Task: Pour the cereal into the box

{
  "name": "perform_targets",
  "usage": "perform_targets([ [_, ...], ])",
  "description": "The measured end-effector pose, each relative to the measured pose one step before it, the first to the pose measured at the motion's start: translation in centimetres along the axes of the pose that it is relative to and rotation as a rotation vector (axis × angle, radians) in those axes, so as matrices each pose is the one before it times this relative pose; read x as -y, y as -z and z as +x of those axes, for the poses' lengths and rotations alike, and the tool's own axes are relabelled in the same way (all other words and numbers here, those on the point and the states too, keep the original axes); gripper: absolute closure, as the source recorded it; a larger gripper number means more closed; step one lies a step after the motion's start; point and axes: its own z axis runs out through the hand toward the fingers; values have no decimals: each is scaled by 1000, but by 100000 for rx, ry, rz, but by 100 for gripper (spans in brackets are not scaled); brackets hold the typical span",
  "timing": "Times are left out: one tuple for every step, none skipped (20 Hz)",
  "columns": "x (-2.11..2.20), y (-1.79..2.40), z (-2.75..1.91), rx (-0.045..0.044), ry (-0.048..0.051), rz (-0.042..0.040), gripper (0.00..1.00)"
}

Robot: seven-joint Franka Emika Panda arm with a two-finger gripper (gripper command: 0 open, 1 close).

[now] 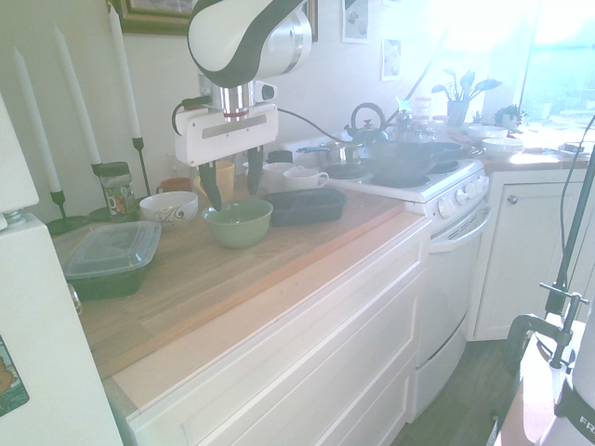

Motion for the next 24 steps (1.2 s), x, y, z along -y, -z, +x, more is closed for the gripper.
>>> perform_targets([
  [816, -902, 563, -339, -180, -803, 0],
  [802, -733, 619, -503, -451, -306, 0],
  [715, -767, 558, -62, -213, -171, 0],
  [649, -779, 455, 166, -109, -263, 0],
  [528, -754, 402, 142, -76, -371, 0],
  [448, -706, 355, 145, -51, -478, 0],
  [406, -627, 305, 194, -29, -576, 0],
  [326, -568, 280, 329, -65, -867, 0],
  [253, -540, 225, 441, -92, -990, 100],
  [247, -574, 250, 496, -218, -783, 100],
  [193, -576, 243, 628, -446, -517, 100],
  [198, -644, 248, 680, -463, -479, 100],
  [203, -589, 276, 625, -548, -301, 100],
  [141, -551, 301, 687, -644, -320, 100],
  [131, -454, 309, 320, -442, -337, 100],
  [99, -438, 229, 137, -238, -289, 100],
  [72, -357, 220, 109, -257, -186, 100],
  [-32, -360, 145, 311, -343, -278, 100],
  [-105, -366, 95, 513, -367, -291, 100],
  [-108, -328, 95, 463, -314, -275, 100],
  [-92, -43, 155, 45, -379, 70, 100],
  [-82, -1, 120, 14, -296, 24, 100],
  [-54, -10, 69, -44, -141, -39, 100],
  [-31, 3, 41, -50, -67, -30, 100],
])
